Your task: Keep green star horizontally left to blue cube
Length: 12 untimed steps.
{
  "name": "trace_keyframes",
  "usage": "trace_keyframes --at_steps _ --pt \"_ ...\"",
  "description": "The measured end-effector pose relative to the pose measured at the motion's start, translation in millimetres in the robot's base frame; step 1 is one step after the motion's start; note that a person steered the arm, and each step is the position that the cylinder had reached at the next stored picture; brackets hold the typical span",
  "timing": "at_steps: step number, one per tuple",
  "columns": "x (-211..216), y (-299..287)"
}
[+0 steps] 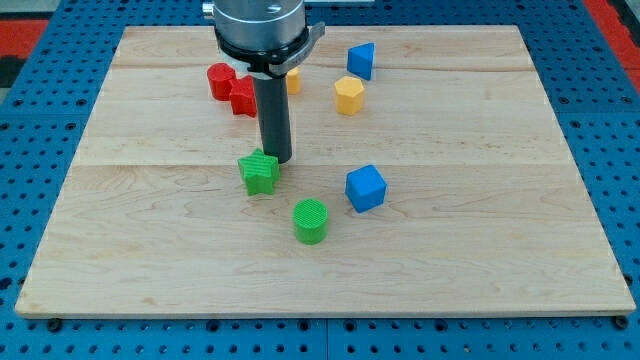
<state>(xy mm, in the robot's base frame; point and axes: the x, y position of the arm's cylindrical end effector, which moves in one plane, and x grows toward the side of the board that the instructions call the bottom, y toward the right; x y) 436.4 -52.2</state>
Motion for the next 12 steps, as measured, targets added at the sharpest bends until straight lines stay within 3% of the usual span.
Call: trace_keyframes --at_steps 2,4,6,12 --pt "0 17" --pt "-31 6" --pt "-19 -54" --pt "13 -35"
